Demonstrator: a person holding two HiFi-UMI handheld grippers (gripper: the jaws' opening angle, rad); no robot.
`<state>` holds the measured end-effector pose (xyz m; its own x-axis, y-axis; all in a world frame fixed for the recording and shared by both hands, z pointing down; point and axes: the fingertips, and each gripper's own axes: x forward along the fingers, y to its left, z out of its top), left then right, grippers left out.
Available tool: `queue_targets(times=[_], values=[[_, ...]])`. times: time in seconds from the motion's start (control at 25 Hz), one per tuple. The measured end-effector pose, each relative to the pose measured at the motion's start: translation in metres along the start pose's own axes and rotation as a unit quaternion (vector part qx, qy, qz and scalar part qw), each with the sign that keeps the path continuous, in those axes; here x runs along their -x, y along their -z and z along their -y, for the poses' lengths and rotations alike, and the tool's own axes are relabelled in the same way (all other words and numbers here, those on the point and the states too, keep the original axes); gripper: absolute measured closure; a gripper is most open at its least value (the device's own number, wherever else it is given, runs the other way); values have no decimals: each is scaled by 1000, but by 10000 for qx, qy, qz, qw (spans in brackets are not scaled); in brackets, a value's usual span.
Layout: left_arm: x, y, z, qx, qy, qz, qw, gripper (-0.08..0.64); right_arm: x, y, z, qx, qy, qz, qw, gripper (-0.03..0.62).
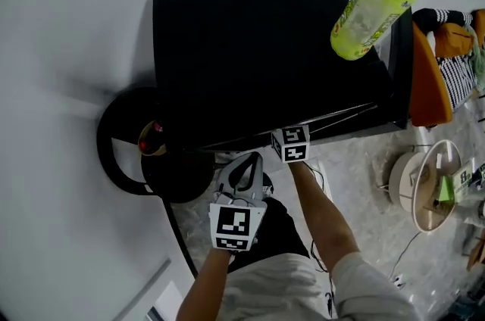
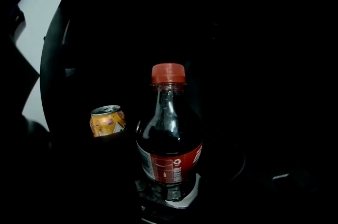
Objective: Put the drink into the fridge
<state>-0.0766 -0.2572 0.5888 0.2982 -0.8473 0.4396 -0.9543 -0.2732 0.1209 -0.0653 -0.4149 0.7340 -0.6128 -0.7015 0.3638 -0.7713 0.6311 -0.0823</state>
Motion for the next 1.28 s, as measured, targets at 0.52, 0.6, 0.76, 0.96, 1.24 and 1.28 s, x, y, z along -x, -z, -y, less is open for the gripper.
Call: queue_targets(times=[0.52,0.6,0.76,0.96,1.24,1.28], values=[[-11,-5,-27,125,-62,50,9999,551,-21,-3,-5,303,-48,208,9993,282],[-8,-6,-26,120,-53,61,9999,551,-22,-1,-6,237,-78,96,9996,282],[3,-11,-19,74,5,134,9999,549,-9,7,-7,190,64,-164,9997,282],[25,-14,-7,49,87,218,9997,551,35,9,-9,68,333,-277,9990,282],[74,-11,15,91,141,377,9991,551,118,0,-28,-177,709,-139,9972,294],[83,-10,18,94,138,394,9991,551,130,-3,-33,-199,758,-88,9969,333]])
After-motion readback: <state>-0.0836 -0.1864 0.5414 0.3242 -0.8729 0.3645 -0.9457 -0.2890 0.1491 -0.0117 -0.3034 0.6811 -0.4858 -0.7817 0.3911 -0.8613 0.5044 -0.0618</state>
